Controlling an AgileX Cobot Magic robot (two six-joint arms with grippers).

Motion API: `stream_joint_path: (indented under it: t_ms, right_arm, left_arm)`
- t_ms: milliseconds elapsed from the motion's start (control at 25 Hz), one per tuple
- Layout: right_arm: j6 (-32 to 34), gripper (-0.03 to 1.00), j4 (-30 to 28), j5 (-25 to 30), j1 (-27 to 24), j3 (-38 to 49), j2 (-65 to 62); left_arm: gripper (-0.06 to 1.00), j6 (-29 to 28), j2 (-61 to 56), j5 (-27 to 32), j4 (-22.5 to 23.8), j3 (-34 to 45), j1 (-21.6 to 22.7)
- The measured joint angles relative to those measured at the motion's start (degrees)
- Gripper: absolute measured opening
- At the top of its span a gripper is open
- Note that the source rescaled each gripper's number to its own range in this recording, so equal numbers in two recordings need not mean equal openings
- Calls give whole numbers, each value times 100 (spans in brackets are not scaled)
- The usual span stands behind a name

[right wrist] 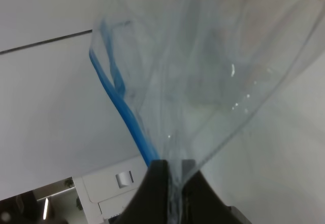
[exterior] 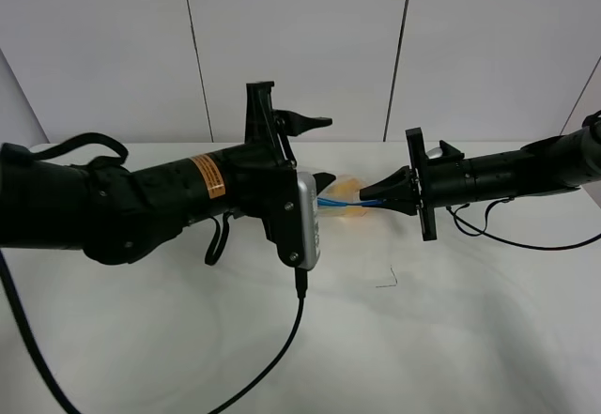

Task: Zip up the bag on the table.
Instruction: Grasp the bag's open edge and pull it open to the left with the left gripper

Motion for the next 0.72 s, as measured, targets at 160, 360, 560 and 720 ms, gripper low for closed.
stream_joint_path:
  t_ms: [160,360,560,720]
  right_arm:
    - [0,0,0,0,0,0,0]
    - [-5,0,0,0,0,0,0]
    - [-5,0,0,0,0,0,0]
    - [-5,0,0,0,0,0,0]
  left_arm:
    - [96,-363,389,-86,0,0,-29]
    - [96,-617,806,-438,103,-43,-29]
    - [96,-663,1386,-741,108,-257,-29]
    - [96,-676,1675,-804,129,-413,-29]
